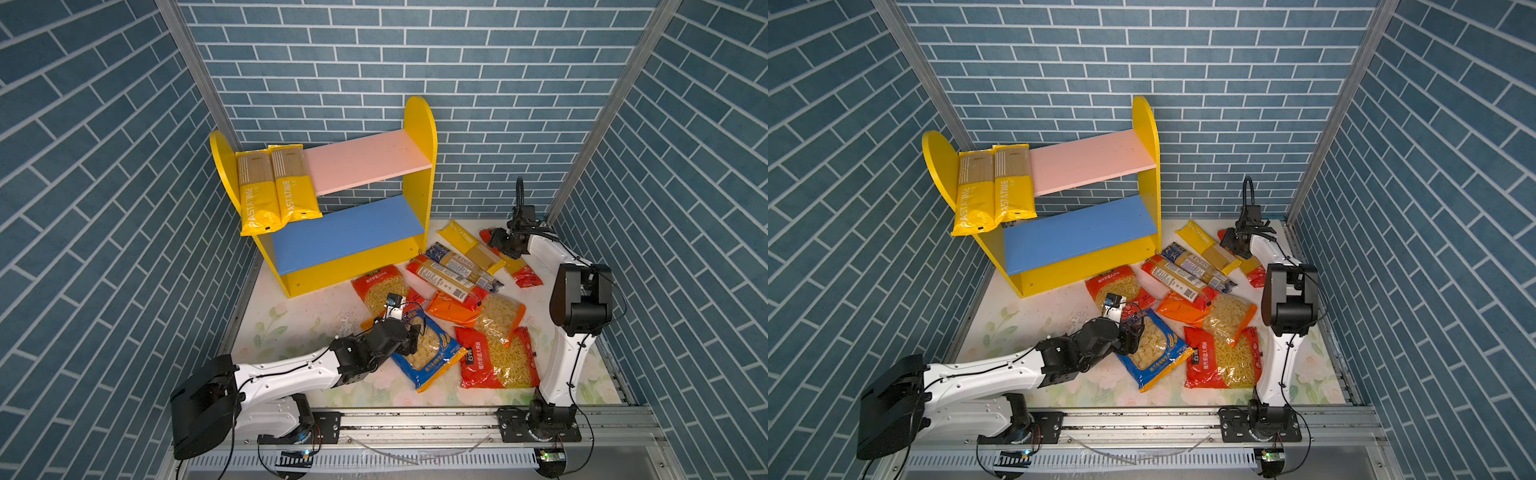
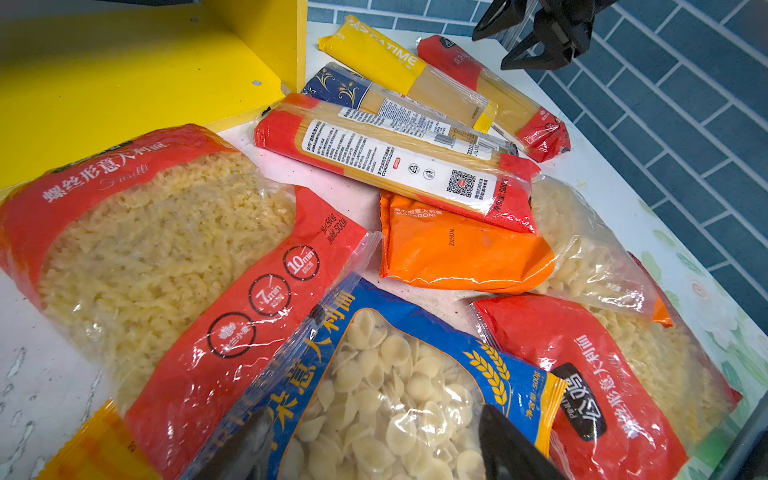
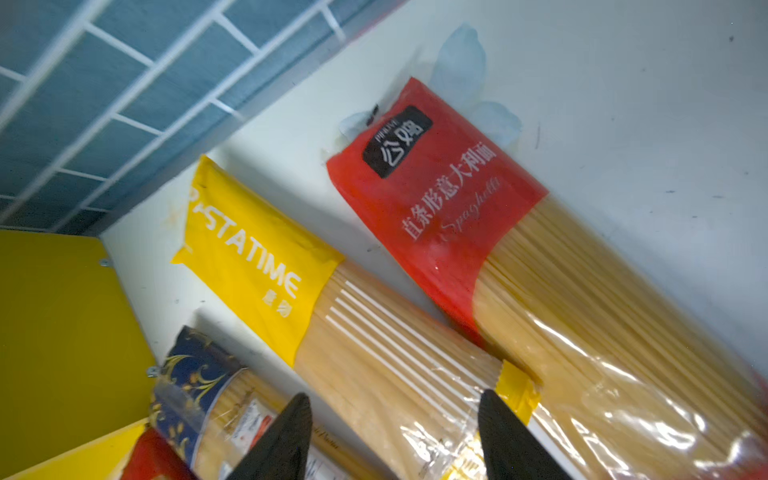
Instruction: Place and organize the pasta boxes and bags onto the shelf
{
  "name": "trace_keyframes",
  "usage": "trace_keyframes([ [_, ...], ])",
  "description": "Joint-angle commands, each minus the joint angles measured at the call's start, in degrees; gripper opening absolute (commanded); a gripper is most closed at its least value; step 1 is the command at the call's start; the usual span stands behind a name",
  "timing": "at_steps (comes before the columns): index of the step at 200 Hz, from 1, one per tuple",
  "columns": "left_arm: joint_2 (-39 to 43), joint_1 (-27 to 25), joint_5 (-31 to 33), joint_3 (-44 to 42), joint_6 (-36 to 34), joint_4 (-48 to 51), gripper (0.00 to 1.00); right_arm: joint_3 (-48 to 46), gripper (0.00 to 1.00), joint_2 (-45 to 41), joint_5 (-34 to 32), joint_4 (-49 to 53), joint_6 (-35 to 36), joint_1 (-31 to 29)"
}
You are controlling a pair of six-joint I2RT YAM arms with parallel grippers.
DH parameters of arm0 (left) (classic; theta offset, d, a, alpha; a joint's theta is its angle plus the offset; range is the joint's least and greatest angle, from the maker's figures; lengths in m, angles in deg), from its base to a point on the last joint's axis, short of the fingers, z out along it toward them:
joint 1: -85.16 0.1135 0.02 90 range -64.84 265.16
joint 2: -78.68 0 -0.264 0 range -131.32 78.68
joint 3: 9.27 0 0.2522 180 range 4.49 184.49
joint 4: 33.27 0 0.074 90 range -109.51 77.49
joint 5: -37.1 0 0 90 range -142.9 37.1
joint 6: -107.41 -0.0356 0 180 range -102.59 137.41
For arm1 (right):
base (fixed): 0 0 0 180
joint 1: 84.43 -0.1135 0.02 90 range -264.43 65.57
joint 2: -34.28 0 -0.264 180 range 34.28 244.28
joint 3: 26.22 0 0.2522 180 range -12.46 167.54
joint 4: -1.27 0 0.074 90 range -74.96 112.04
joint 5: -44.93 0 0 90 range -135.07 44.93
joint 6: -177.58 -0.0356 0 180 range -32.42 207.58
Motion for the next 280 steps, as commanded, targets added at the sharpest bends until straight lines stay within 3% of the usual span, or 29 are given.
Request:
trace_keyframes([
  [1,0.89,-0.16,1.02,-1.09,0.24,0.42,0.79,3.82,0.66,3.21,-2.7,4.66,3.13,0.53],
  [50,0.31,-0.16,0.49,-1.88,0.5,-1.32,0.79,2.88,0.7,8.32,1.13,5.98,3.22,1.84],
  [85,-0.33,-0.15,-0.11,-2.01,0.5,-2.43,0.79,-3.49,0.72,5.57,5.54,3.96,3.66,1.95],
  [151,-1.48,-0.09,-0.94,-2.18,0.32,-4.21,0.79,-9.22,0.62,-1.17,14.0,5.72,7.31,2.04],
  [195,-1.81,-0.15,-1.2,-2.58,0.68,-5.32,0.79,-11.26,0.35,-1.34,11.5,7.23,9.25,0.72],
  [280,-1.12,-0.15,-0.76,-2.77,1.18,-5.02,0.79,-12.14,0.03,-11.1,16.49,0.74,3.5,0.64],
])
